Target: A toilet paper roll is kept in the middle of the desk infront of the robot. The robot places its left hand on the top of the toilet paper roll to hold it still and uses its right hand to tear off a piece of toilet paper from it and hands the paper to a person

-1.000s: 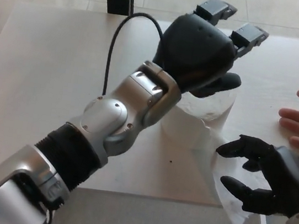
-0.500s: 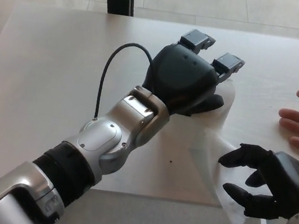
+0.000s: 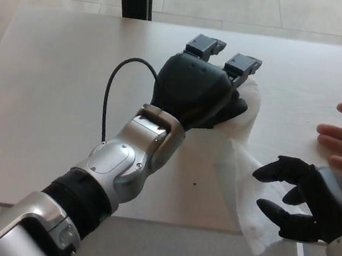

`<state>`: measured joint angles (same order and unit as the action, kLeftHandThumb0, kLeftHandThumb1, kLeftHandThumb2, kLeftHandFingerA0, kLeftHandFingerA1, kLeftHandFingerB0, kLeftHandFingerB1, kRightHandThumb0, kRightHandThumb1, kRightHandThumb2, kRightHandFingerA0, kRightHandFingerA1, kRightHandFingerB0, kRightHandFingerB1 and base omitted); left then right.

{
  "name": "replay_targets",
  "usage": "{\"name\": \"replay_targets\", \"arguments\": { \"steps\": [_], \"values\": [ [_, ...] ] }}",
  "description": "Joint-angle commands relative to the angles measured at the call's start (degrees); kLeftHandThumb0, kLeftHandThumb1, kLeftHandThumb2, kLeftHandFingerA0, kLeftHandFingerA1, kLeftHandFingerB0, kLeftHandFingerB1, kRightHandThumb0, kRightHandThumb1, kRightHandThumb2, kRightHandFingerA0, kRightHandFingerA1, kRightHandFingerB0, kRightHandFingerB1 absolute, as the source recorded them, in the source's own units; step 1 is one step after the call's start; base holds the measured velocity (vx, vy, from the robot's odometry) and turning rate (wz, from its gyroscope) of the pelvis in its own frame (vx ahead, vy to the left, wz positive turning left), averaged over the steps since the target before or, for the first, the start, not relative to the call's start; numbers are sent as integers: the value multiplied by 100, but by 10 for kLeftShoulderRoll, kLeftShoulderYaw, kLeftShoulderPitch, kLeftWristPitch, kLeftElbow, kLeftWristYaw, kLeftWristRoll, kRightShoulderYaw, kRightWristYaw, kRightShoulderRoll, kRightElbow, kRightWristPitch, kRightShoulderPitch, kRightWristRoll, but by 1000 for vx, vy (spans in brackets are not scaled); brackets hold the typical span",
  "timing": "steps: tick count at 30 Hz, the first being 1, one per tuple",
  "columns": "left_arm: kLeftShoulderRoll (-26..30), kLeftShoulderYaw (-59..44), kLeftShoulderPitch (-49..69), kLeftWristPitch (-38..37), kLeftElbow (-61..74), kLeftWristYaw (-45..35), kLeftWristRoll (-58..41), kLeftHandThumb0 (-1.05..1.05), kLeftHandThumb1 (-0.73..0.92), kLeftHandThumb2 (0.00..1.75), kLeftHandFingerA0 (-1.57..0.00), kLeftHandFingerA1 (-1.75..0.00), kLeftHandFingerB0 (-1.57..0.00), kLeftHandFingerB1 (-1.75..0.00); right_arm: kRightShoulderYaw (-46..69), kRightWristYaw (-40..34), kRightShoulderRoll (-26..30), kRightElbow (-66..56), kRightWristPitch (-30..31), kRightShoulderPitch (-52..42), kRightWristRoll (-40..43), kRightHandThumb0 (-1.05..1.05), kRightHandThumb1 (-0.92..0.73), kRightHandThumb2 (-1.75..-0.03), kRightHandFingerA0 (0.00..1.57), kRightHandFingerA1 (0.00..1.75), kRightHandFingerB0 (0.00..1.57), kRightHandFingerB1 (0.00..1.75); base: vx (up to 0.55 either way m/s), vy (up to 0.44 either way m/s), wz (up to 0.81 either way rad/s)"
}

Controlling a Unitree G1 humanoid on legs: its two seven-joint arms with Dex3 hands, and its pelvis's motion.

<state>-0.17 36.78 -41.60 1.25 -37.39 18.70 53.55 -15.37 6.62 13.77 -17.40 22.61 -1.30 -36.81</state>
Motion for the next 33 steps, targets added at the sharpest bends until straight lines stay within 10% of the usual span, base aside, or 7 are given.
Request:
{"name": "replay_targets", "arguments": {
  "steps": [1, 8, 14, 16, 29, 30, 33],
  "values": [
    [-9, 16, 4, -4, -38, 17, 1, -53, 92, 76, -18, -42, -20, -33, 15, -110, -33, 4, -5, 2, -49, -42, -68, -60, 58, 97, 62, 49, 0, 0, 0],
    [-19, -3, -10, 10, -42, 36, -13, -29, 83, 73, -21, -44, -18, -35, -73, 103, 37, 16, 141, 56, -195, -77, -70, -62, 0, 30, 10, 27, 0, 0, 0],
    [-16, -7, -29, 14, -45, 35, -10, -30, 79, 76, -25, -43, -23, -36, -116, 115, 17, 48, 183, 70, -214, -98, -65, -101, 0, 20, 1, 0, 0, 0, 0],
    [-15, -6, -31, 9, -49, 40, -10, -31, 80, 78, -27, -44, -24, -36, -126, 107, -6, 66, 209, 79, -216, -92, -79, -64, 0, 0, 0, 0, 0, 0, 0],
    [-23, -9, -36, 17, -66, 54, -14, -29, 74, 86, -28, -43, -27, -35, -136, 80, -93, 97, 246, 86, -174, -95, -80, -64, 0, 0, 0, 0, 0, 0, 0],
    [-26, -10, -33, 17, -66, 54, -17, -29, 74, 84, -29, -42, -27, -35, -134, 61, -109, 101, 250, 87, -178, -98, -68, -102, 0, 21, 0, 0, 0, 0, 0],
    [-29, -10, -24, 15, -68, 54, -19, -28, 77, 80, -27, -42, -26, -35, -111, -42, -156, 134, 221, 90, -173, -81, -65, -97, 0, 25, 0, 12, 0, 0, 0]
  ]
}}
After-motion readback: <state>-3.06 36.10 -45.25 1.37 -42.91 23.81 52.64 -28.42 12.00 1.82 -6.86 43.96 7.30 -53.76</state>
